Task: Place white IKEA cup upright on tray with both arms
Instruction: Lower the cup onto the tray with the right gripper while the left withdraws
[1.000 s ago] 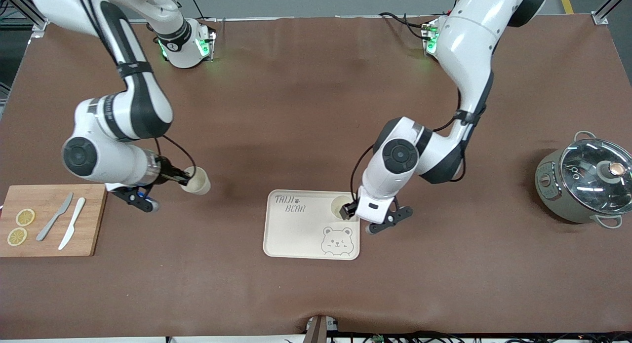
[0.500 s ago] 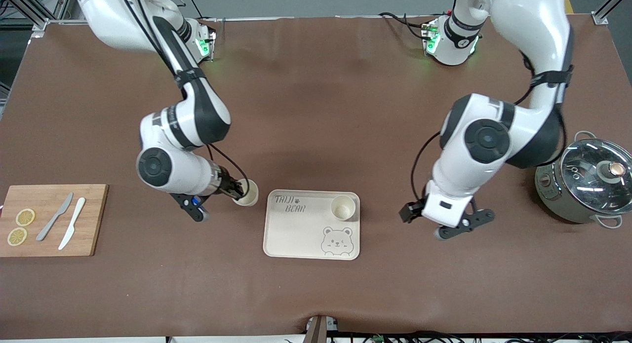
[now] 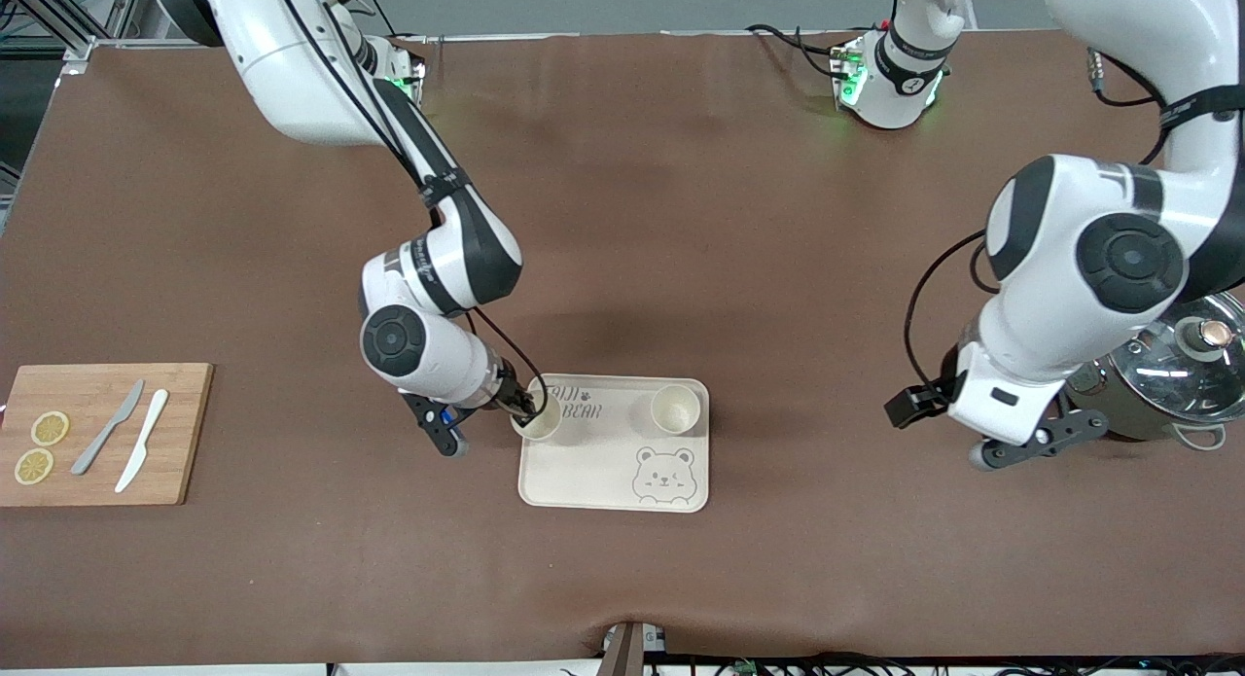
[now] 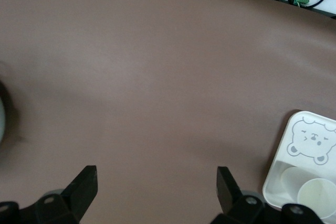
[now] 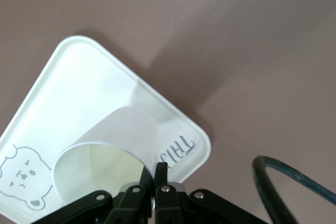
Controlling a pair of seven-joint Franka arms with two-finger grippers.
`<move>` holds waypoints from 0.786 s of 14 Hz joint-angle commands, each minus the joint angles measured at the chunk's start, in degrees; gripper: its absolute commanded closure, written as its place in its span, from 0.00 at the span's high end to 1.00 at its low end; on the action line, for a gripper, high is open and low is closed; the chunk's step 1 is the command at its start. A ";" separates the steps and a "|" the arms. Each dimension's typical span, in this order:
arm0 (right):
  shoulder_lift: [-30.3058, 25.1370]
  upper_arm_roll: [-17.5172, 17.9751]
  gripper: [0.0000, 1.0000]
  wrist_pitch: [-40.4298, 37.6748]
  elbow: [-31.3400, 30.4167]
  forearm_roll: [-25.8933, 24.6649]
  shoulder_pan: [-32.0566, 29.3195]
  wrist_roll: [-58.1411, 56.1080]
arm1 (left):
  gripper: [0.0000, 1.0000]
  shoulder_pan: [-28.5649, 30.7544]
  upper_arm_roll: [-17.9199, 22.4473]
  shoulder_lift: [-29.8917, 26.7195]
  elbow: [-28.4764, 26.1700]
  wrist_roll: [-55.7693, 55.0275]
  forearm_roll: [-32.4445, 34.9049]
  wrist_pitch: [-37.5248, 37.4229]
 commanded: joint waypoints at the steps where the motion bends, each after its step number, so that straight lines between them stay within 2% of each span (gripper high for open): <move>1: 2.22 -0.53 0.00 0.54 2.34 1.18 1.04 1.76 | 1.00 2.79 -0.69 -4.11 -1.45 3.46 0.36 -4.32; 3: 2.22 -0.53 0.00 0.19 2.34 1.27 1.91 1.85 | 1.00 3.50 -0.26 -6.04 -1.45 3.38 0.62 -6.27; 4: 2.22 -0.53 0.33 0.19 2.25 1.27 1.92 1.76 | 1.00 4.37 -0.25 -7.10 -1.45 3.29 0.62 -7.50; 5: 2.22 -0.53 0.99 0.28 2.16 1.19 1.92 1.76 | 1.00 5.25 -0.25 -8.24 -1.36 3.29 0.27 -9.07; 8: 1.70 -0.62 1.00 -0.33 2.34 0.75 1.83 1.23 | 1.00 7.28 -0.34 -11.32 -1.27 3.82 0.36 -13.03; 11: -0.32 -0.80 1.00 -7.60 4.43 0.66 1.21 1.14 | 1.00 8.42 -0.34 -12.91 -1.18 7.24 0.27 -14.19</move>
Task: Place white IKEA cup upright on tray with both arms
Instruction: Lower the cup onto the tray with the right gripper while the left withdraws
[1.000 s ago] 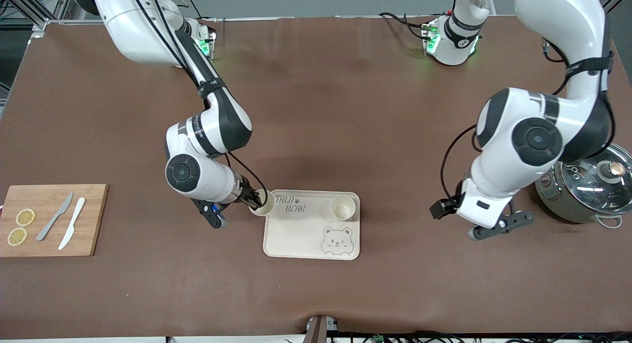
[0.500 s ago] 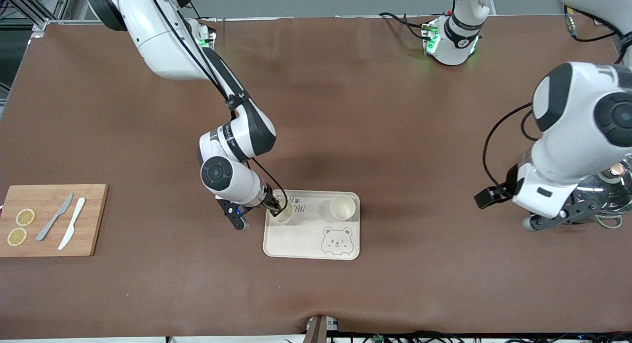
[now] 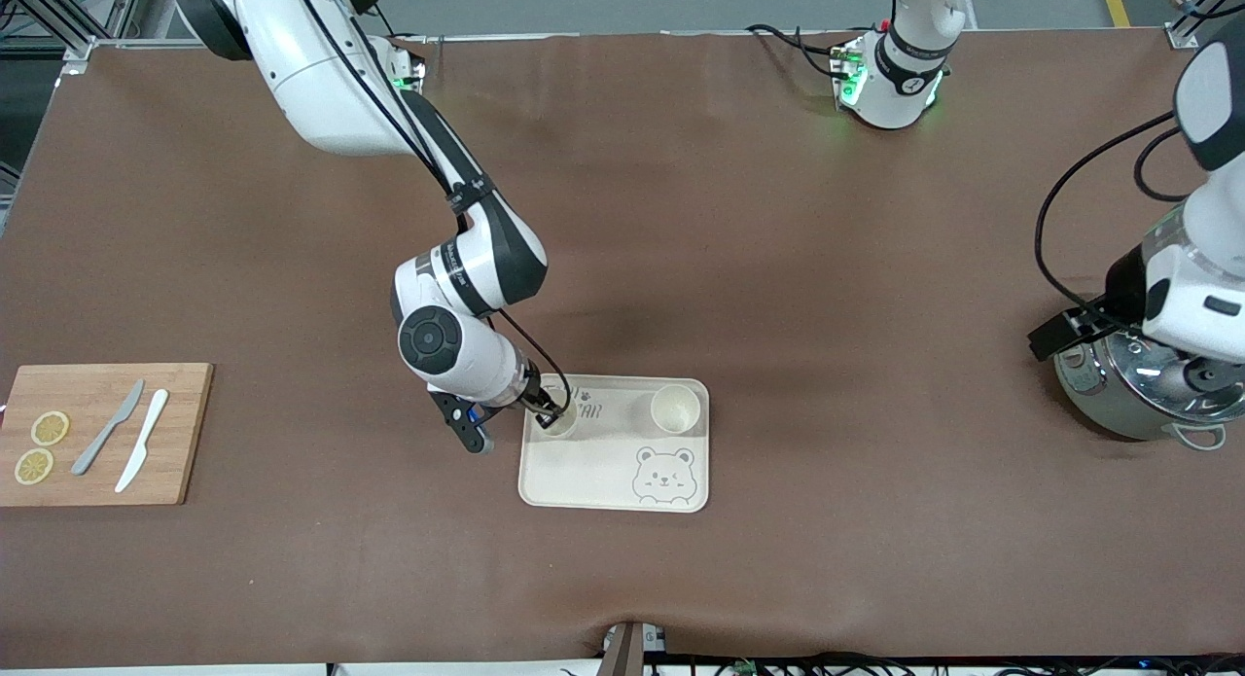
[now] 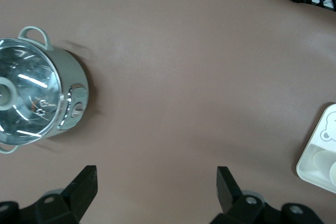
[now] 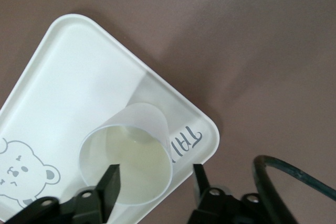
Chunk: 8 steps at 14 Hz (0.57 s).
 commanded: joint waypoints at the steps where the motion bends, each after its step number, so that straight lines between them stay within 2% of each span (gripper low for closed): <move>1: -2.17 -0.59 1.00 -9.55 3.64 0.48 -0.55 -0.06 | 1.00 0.97 -0.28 -2.38 -1.14 4.32 0.18 -1.31; 4: -5.49 -0.59 1.00 -22.21 6.30 0.13 -3.89 0.20 | 1.00 2.90 -0.46 -2.82 -1.14 11.18 0.18 -3.24; 8: -11.21 -0.68 1.00 -27.95 4.89 -2.15 -6.70 -3.83 | 1.00 2.99 -0.55 -4.83 -1.05 15.67 0.18 -4.91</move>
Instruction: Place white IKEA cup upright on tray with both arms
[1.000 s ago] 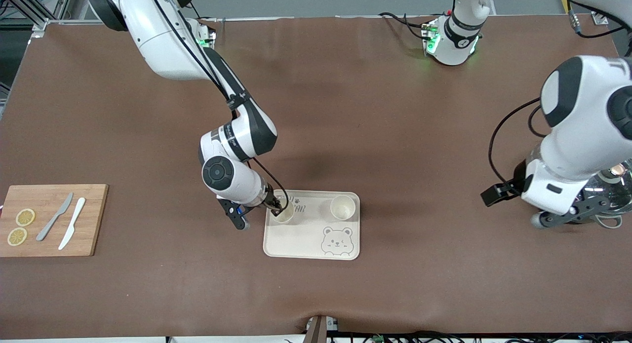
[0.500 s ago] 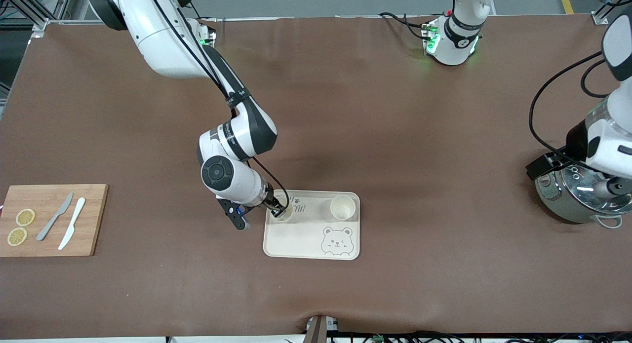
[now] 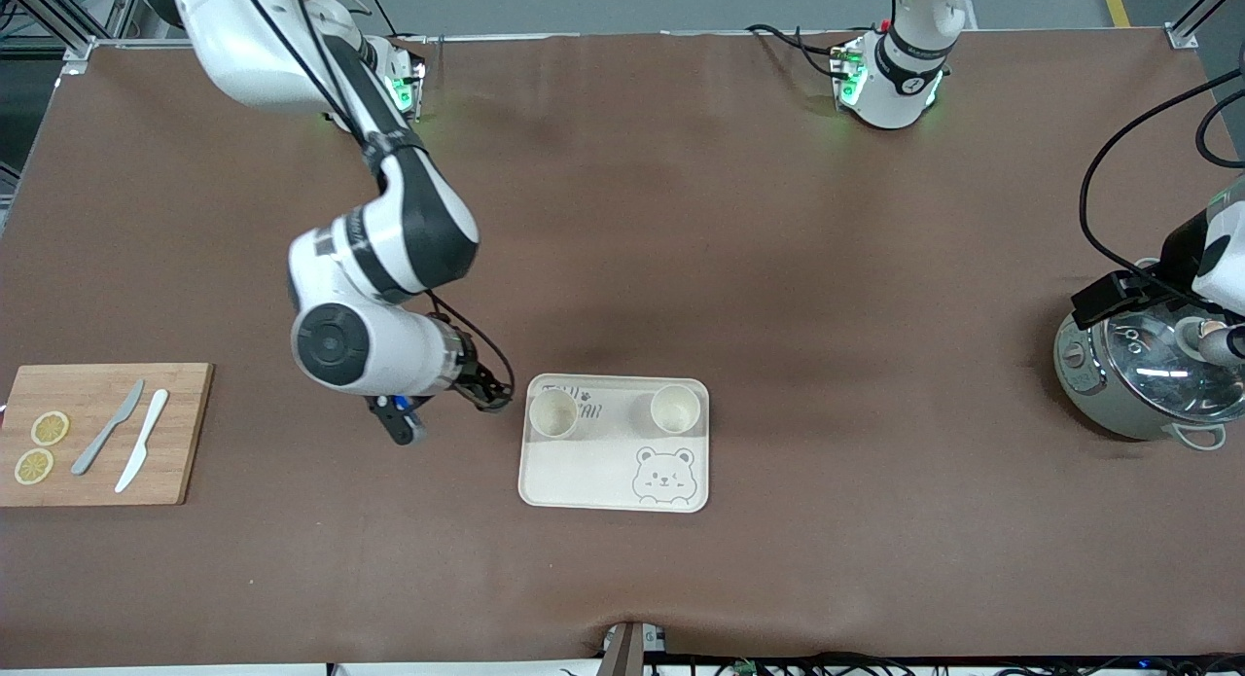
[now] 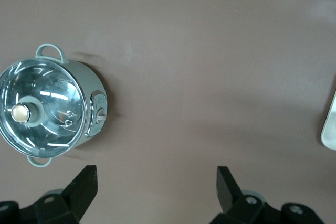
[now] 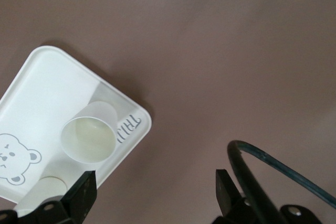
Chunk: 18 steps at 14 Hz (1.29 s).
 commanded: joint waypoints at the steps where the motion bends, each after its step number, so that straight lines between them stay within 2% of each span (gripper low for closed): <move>1: -4.65 0.60 1.00 -2.56 -2.71 -2.58 -2.03 -2.86 | 1.00 0.52 -0.43 -3.68 -1.06 3.01 0.18 -2.82; 5: -15.36 0.51 1.00 -2.13 -12.70 -7.59 -5.54 -25.06 | 1.00 0.35 -0.51 -6.22 -1.33 5.75 -1.22 -5.90; 10: -26.53 0.51 1.00 0.51 -25.19 -8.83 -10.19 -38.00 | 1.00 0.08 -1.22 -8.86 -2.20 5.66 -3.07 -8.37; 13: -30.32 0.51 1.00 -1.15 -26.97 -10.40 -13.71 -48.62 | 1.00 -2.98 -0.43 -11.32 -7.11 4.60 -3.95 -6.36; 14: -31.46 0.51 1.00 -2.20 -26.97 -10.85 -15.20 -52.67 | 1.00 -4.82 1.05 -13.50 -10.52 4.52 -3.95 -5.30; 16: -33.49 0.51 1.00 -3.96 -26.88 -10.94 -18.19 -58.65 | 1.00 -12.02 10.08 -18.87 -17.65 4.60 -4.38 -2.05; 18: -35.42 0.51 1.00 -5.28 -26.71 -10.94 -20.74 -64.45 | 1.00 -11.87 11.35 -19.06 -17.68 5.66 -7.28 -2.21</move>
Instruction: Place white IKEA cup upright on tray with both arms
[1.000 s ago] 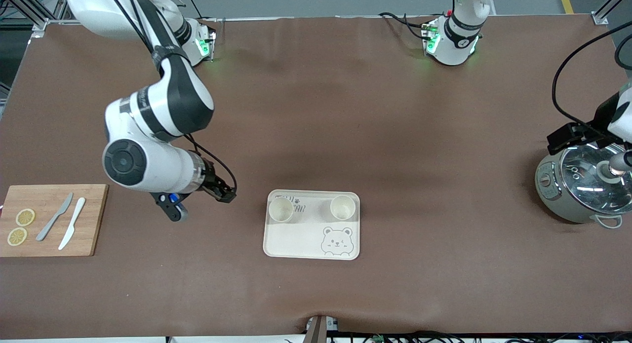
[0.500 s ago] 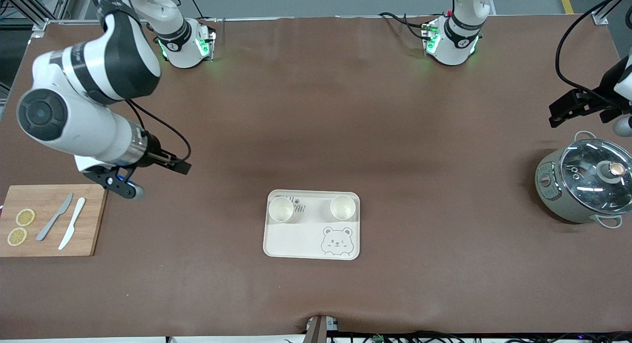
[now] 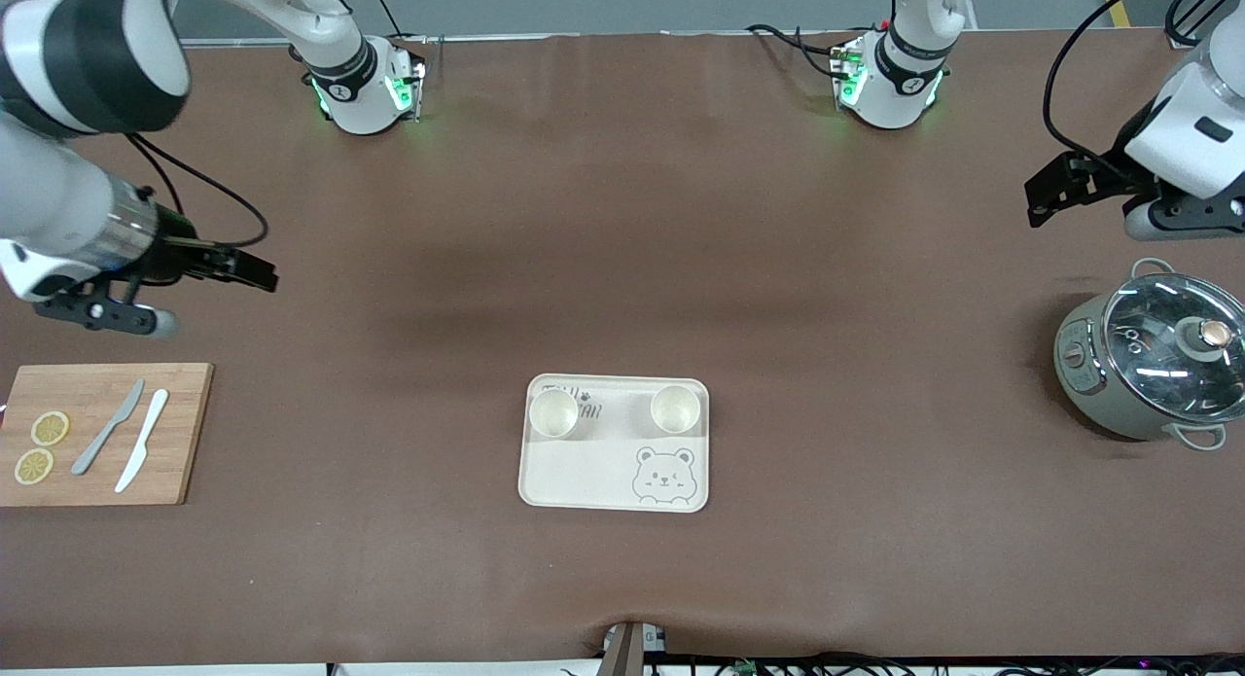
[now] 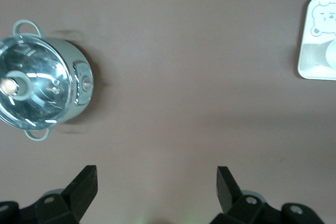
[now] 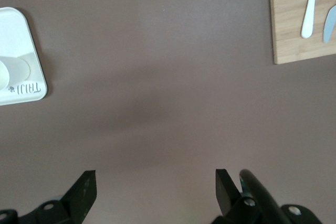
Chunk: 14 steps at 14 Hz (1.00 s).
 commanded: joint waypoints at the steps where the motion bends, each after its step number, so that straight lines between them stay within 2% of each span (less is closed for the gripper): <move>1: -4.21 0.90 1.00 -1.73 -1.73 -0.68 -4.04 -9.03 | 1.00 -0.26 2.08 -3.93 -4.36 1.20 -2.52 1.80; 5: -4.74 0.90 1.00 -9.72 5.89 -1.29 -7.29 -12.94 | 1.00 1.76 -1.17 -3.93 -4.36 -0.02 -2.08 0.65; 10: -7.28 1.08 1.00 -11.67 4.87 -1.55 -7.57 -12.24 | 1.00 3.35 -2.06 -3.49 -3.92 -0.03 -2.08 0.65; 14: -6.94 1.52 1.00 -11.59 5.74 -2.87 -6.78 -12.41 | 1.00 3.17 -2.14 -2.61 -3.04 0.84 -1.91 0.65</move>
